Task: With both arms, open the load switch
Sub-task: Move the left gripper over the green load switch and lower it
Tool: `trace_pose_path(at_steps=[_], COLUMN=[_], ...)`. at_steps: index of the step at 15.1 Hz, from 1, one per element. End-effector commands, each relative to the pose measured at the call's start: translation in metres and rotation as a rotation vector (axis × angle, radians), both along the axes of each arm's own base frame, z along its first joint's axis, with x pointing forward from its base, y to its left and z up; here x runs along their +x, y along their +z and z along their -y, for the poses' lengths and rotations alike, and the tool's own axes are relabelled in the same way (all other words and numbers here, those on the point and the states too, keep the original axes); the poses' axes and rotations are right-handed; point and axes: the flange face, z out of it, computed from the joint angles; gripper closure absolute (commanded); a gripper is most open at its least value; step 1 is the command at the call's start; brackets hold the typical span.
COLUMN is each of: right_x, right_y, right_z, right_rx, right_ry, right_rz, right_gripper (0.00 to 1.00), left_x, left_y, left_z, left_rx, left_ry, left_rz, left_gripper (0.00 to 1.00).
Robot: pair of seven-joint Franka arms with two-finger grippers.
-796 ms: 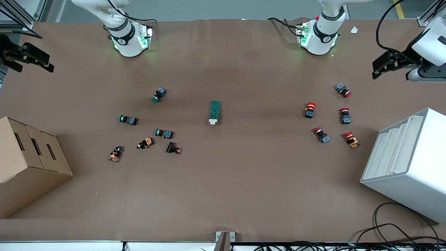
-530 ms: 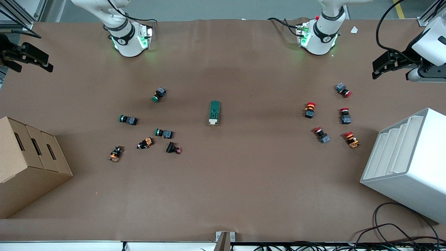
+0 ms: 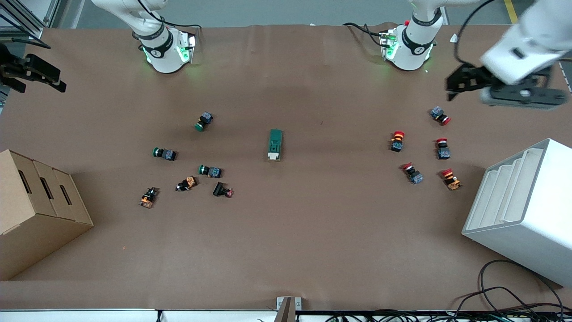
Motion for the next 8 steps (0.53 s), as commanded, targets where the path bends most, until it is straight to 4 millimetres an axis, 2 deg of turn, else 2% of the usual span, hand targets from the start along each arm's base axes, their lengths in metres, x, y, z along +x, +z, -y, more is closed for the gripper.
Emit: trace_pose_path(at_steps=[1, 4, 8], right_x=[-0.006, -0.006, -0.003], right_y=[0.004, 0.004, 0.006], right_z=[0.000, 0.002, 0.009], right_rx=[0.001, -0.001, -0.008], right_ry=[0.021, 0.013, 0.000], right_rz=[0.004, 0.005, 0.012], right_gripper=[0.00, 0.00, 0.00], left_x=[-0.020, -0.058, -0.097], left_y=[-0.026, -0.071, -0.112], left_z=[0.068, 0.150, 0.217], left_rx=[0.001, 0.011, -0.046], left_ry=[0.028, 0.060, 0.153], left_rz=[0.010, 0.037, 0.095], left_gripper=[0.00, 0.00, 0.00])
